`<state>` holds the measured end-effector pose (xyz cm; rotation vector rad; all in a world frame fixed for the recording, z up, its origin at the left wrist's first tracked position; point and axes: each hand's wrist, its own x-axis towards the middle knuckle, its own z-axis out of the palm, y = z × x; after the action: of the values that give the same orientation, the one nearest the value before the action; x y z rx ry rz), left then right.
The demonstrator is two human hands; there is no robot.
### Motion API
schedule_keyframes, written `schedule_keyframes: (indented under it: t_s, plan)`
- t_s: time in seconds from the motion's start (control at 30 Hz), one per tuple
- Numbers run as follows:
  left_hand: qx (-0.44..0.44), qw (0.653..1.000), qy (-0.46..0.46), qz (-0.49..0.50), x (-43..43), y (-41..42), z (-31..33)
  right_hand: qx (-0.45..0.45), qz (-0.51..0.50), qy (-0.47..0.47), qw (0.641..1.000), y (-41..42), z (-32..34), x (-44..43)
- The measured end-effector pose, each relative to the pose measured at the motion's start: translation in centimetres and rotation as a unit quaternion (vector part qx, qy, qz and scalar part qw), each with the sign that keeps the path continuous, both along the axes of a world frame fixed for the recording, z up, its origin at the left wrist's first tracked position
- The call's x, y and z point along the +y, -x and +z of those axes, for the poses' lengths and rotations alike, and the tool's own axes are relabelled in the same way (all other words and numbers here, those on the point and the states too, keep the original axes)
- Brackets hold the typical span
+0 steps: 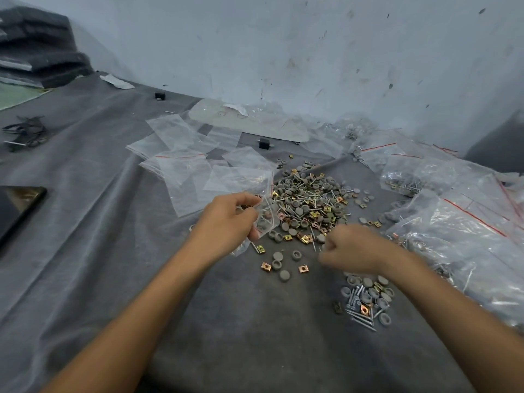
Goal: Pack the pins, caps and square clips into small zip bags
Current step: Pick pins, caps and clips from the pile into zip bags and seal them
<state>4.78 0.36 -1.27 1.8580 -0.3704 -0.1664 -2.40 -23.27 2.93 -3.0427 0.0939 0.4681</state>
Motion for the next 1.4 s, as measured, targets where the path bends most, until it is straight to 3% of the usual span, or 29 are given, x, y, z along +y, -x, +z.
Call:
schedule_keyframes:
  t_s: [0.03,0.1,0.13,0.2,0.47,0.6,0.8,1.03,1.23,1.4]
  plan:
    - [0.000,1.000,-0.002,-0.001,0.0,0.0,0.0,-0.027,-0.017,-0.089,0.996,-0.2,0.2,0.3]
    - [-0.003,1.000,-0.007,0.000,-0.1,0.1,0.0,-0.073,-0.052,-0.288,0.953,-0.8,0.9,1.6]
    - [-0.004,1.000,-0.009,0.001,-0.1,0.1,0.1,-0.089,-0.064,-0.348,0.931,-1.2,1.2,2.4]
    - [-0.007,1.000,-0.014,0.004,-0.2,0.2,0.2,-0.120,-0.068,-0.378,0.915,-2.0,1.6,4.0]
    - [-0.018,1.000,-0.011,0.010,-0.1,0.2,0.3,-0.146,0.010,-0.274,0.951,-1.8,2.8,3.5]
    - [-0.012,1.000,-0.005,0.009,-0.3,0.3,0.1,-0.011,0.073,-0.113,0.991,2.9,3.6,-0.6]
    - [-0.007,1.000,-0.003,0.008,-0.5,0.5,-0.1,0.074,0.073,0.061,0.993,6.2,1.1,-2.6]
    - [0.002,1.000,-0.001,-0.001,-0.2,0.5,0.0,0.014,0.094,0.067,0.993,5.4,-0.8,-3.0]
    - [0.001,1.000,0.001,0.000,-0.1,0.4,-0.1,0.050,0.077,0.005,0.996,6.1,-0.7,-3.3]
    - [0.004,1.000,0.002,-0.003,-0.1,0.4,-0.2,0.052,0.059,0.012,0.997,6.2,-1.5,-3.3]
